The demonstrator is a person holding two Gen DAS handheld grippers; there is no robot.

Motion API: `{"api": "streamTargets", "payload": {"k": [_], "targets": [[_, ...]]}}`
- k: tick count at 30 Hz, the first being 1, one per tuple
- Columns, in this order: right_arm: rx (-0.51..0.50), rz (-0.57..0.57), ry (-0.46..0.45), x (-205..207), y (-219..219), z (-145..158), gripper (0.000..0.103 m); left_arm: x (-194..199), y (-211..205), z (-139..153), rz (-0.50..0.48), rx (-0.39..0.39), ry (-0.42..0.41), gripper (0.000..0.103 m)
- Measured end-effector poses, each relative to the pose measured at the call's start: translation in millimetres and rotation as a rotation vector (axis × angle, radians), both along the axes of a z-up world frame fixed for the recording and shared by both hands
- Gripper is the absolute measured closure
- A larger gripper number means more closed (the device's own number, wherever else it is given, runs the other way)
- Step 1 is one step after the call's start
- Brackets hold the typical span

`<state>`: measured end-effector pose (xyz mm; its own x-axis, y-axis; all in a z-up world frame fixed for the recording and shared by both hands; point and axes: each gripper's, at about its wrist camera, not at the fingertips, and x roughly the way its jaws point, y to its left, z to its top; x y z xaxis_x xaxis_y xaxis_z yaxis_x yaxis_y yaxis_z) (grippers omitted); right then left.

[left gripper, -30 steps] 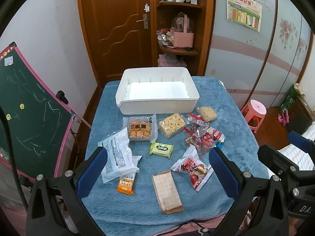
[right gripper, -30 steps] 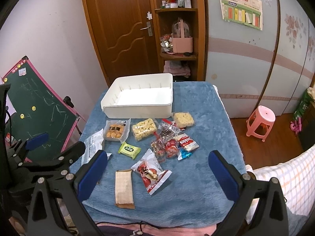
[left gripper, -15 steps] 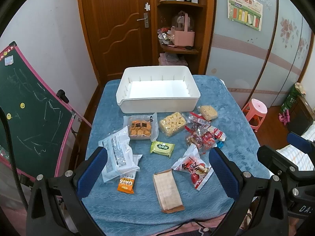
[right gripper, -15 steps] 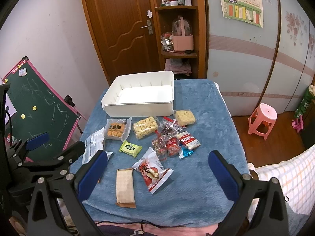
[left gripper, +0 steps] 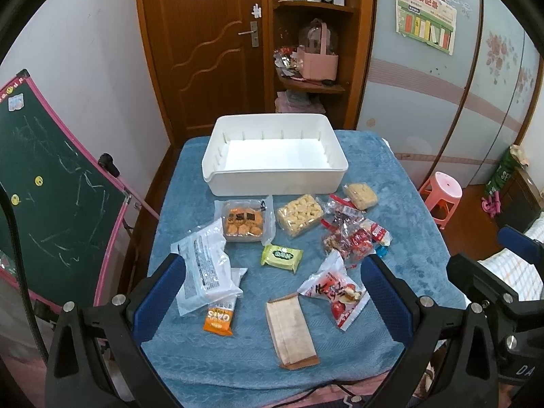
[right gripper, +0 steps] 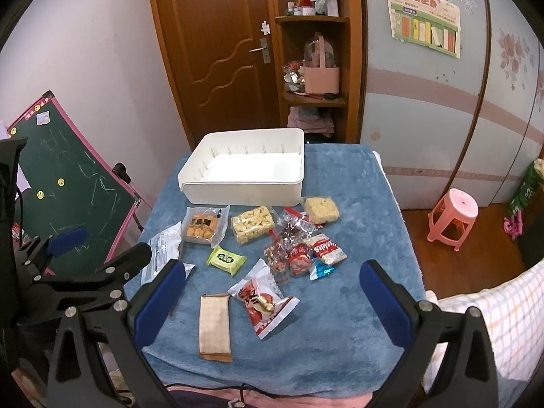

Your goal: Organize snacks

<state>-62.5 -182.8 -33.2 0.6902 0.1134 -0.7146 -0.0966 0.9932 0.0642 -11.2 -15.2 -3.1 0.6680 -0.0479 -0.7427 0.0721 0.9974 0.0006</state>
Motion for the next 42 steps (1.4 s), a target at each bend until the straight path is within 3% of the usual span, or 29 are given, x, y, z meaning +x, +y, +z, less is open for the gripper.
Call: {"api": "streamTargets", "payload": {"k": [4,9,19,25,32,38,42], "targets": [[-0.013,0.010,-0.023,-0.3,0.2,6.4,0.000,1.8,7.9,-0.1,0.004,-0.012,-0.009,0.000],[-0.024,0.018,-0.057,2.9,-3.3,17.8,0.000,11.6,13.6,3.3,-0.003,-0.057,0.039,0.000],[-0.041,0.028,-0.030,19.0,-8.3,9.6,0.000,28.4,21.7,2.5,0.041,-0.029,0.039,0.000],[-0.054,0.043,0.035,30.2,-6.0,-22.8,0.000,35.2,20.6,-26.2,0.038,-0.024,0.070,0.000],[-0.050,0.069,0.124,39.2,-1.4,-59.5,0.000,44.5,19.0,-73.2,0.010,-0.101,0.195,0.000],[-0.086,0.090,0.145,43.9,4.0,-81.1,0.000,42.2,7.6,-99.6,0.007,-0.033,0.227,0.000],[-0.109,0.098,0.181,49.7,4.9,-105.6,0.000,46.4,4.9,-120.8,0.014,-0.015,0.300,0.002]]}}
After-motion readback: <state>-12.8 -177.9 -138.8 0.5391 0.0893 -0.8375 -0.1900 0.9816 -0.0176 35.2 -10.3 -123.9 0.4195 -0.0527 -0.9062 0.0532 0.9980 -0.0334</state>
